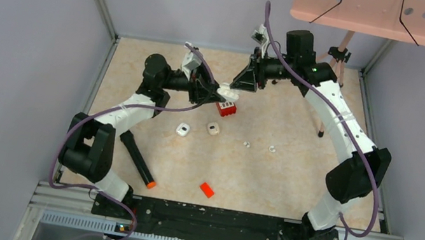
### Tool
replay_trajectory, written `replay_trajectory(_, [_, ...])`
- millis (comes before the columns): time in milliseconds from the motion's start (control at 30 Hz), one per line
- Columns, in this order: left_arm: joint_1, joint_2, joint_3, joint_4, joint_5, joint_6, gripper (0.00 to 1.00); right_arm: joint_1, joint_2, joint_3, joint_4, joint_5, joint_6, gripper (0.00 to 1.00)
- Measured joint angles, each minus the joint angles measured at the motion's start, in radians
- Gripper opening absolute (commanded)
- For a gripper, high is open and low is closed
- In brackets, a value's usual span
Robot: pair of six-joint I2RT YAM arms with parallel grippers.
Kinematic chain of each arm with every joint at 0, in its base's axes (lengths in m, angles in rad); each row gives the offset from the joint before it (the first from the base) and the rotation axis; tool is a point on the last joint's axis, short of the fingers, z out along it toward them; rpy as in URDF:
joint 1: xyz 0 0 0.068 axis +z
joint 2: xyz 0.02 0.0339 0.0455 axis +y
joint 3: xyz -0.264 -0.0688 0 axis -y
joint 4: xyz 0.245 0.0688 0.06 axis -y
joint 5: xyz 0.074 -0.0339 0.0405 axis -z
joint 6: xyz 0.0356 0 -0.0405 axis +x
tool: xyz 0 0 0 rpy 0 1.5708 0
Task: Insert the wireless bluetooth earbuds into the charging case
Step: Open the charging case.
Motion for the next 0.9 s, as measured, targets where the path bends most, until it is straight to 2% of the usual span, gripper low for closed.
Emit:
replay_trajectory(133, [0.0,0.0,-0.002,0.004,-0.017,-0.016,0.0,0.0,0.0,0.0,0.005,0.004,0.003,0.39])
replay_trajectory(233, [0.0,0.0,-0.002,0.008,-0.025,-0.033,0.0,0.0,0.0,-0.001,0.01,0.006,0.003,0.45])
replay_trajectory(367, [-0.001,0.0,-0.002,0.013,-0.029,-0.05,0.0,0.0,0.0,-0.001,0.01,0.013,0.003,0.46])
replay_trajectory(900, [-0.001,0.017,-0.004,0.022,-0.058,-0.106,0.0,0.0,0.0,0.0,-0.024,0.055,-0.103,0.33])
